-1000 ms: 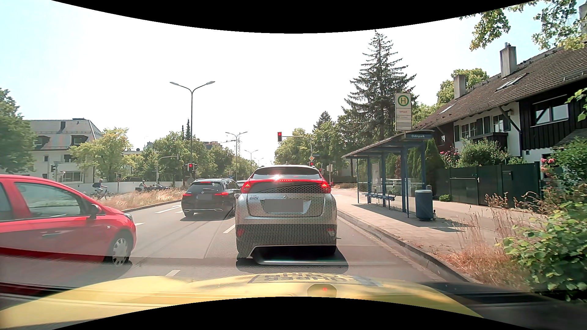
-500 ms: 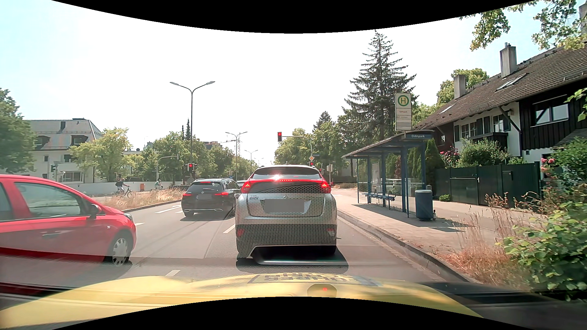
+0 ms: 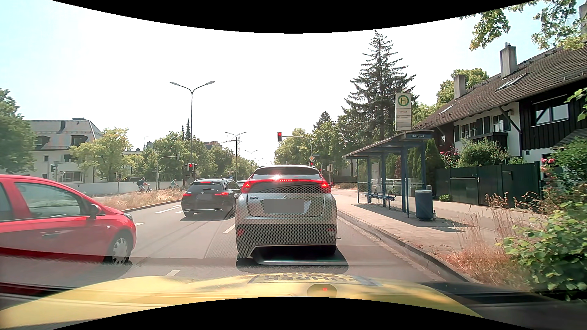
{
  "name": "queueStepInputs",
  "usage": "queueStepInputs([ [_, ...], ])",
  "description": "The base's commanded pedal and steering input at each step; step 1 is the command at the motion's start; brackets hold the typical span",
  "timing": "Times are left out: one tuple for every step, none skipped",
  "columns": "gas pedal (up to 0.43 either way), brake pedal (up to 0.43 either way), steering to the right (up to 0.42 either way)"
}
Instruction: Follow the waypoints while adhering to traffic rules and regulations
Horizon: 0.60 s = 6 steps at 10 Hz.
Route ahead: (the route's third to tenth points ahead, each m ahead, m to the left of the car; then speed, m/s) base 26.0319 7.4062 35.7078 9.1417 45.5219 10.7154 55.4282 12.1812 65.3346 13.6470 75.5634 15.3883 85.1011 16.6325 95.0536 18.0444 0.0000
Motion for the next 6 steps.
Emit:
queueStepInputs([
  [0.000,0.171,-0.016],
  [0.000,0.171,-0.016],
  [0.000,0.171,-0.016],
  [0.000,0.171,-0.016],
  [0.000,0.171,-0.016],
  [0.000,0.171,-0.016],
])
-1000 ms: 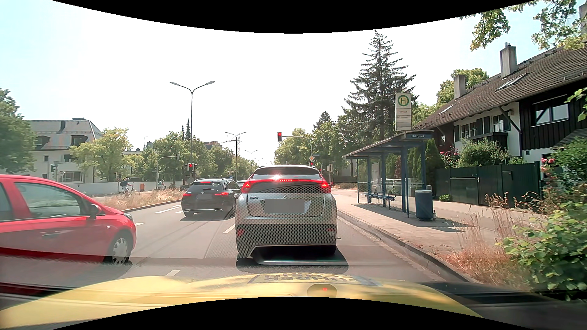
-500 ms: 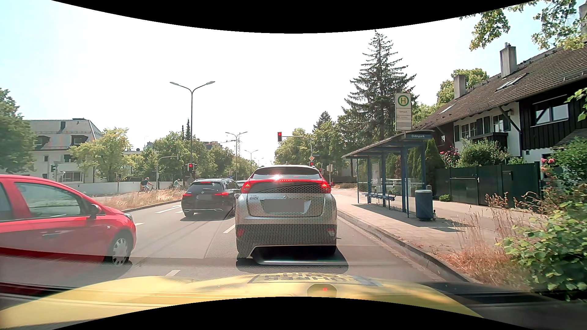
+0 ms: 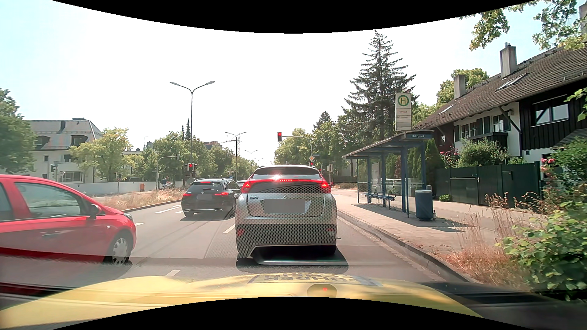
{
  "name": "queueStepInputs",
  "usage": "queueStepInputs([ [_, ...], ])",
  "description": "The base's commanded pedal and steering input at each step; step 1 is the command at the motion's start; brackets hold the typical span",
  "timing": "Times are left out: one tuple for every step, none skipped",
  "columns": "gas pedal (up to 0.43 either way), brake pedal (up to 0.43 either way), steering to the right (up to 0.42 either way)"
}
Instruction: Follow the waypoints while adhering to traffic rules and regulations
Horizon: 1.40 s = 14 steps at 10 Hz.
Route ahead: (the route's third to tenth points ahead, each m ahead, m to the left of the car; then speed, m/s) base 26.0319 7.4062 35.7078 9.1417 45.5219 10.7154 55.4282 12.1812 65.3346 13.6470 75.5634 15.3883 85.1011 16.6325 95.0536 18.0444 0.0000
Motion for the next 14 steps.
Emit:
queueStepInputs([
  [0.000,0.171,-0.016],
  [0.000,0.171,-0.016],
  [0.000,0.171,-0.016],
  [0.000,0.171,-0.016],
  [0.000,0.171,-0.016],
  [0.000,0.171,-0.016],
  [0.000,0.171,-0.016],
  [0.000,0.171,-0.016],
  [0.000,0.171,-0.015],
  [0.000,0.171,-0.015],
  [0.000,0.171,-0.015],
  [0.000,0.171,-0.015],
  [0.000,0.171,-0.015],
  [0.000,0.171,-0.015],
])
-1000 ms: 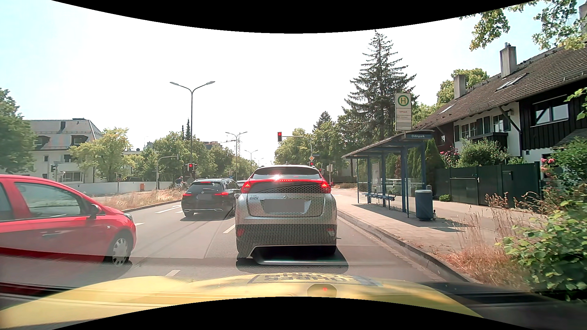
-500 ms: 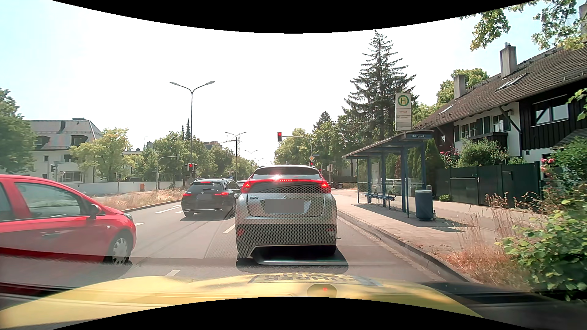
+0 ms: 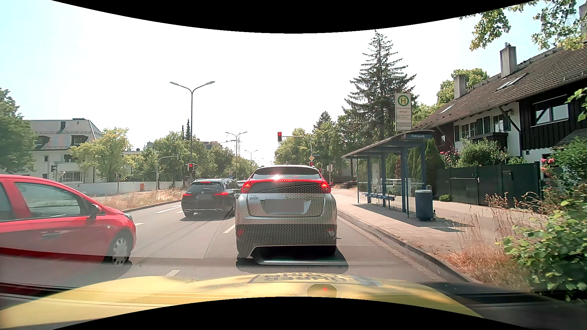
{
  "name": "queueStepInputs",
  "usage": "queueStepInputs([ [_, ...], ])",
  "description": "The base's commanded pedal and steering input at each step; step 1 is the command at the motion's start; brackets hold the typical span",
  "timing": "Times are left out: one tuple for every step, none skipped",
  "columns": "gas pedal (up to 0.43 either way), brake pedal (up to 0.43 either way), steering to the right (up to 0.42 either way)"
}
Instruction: Follow the waypoints while adhering to traffic rules and regulations
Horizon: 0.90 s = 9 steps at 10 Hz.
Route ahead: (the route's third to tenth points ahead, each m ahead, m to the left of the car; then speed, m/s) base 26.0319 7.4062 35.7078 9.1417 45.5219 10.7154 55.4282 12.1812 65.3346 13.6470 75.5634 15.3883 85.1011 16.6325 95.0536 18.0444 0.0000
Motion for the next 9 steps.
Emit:
queueStepInputs([
  [0.000,0.177,-0.015],
  [0.000,0.171,-0.015],
  [0.000,0.177,-0.015],
  [0.000,0.177,-0.015],
  [0.000,0.171,-0.015],
  [0.000,0.177,-0.015],
  [0.000,0.177,-0.015],
  [0.000,0.171,-0.015],
  [0.000,0.177,-0.015],
])
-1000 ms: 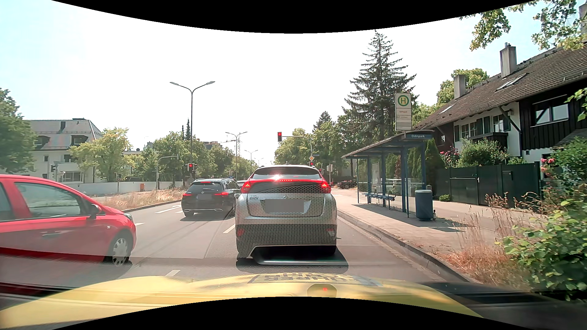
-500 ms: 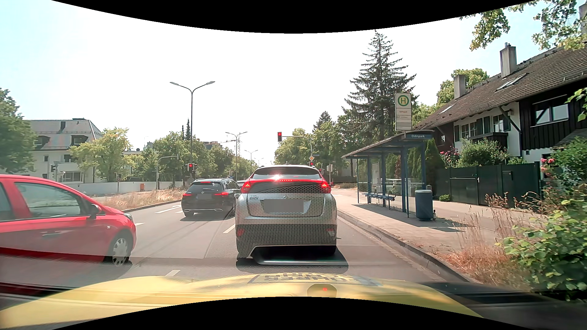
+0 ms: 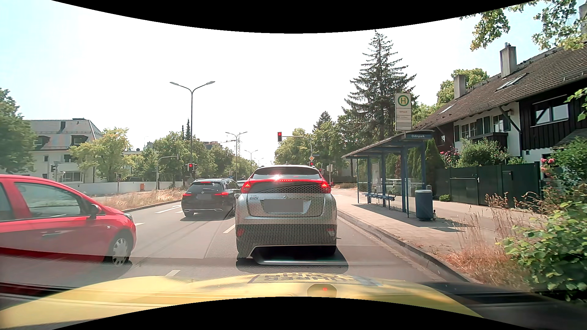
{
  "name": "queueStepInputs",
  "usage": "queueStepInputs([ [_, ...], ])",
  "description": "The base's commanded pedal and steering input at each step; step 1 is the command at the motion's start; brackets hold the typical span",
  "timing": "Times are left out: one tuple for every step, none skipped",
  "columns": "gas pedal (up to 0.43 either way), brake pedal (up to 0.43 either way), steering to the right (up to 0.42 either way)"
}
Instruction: Follow the waypoints while adhering to traffic rules and regulations
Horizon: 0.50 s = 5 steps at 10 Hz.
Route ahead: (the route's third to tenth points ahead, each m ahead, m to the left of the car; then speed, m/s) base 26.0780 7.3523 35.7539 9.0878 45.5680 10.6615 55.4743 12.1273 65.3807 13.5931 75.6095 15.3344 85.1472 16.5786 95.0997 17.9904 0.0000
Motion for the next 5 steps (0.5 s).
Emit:
queueStepInputs([
  [0.000,0.177,-0.015],
  [0.000,0.177,-0.014],
  [0.000,0.177,-0.014],
  [0.000,0.177,-0.015],
  [0.000,0.177,-0.015],
])
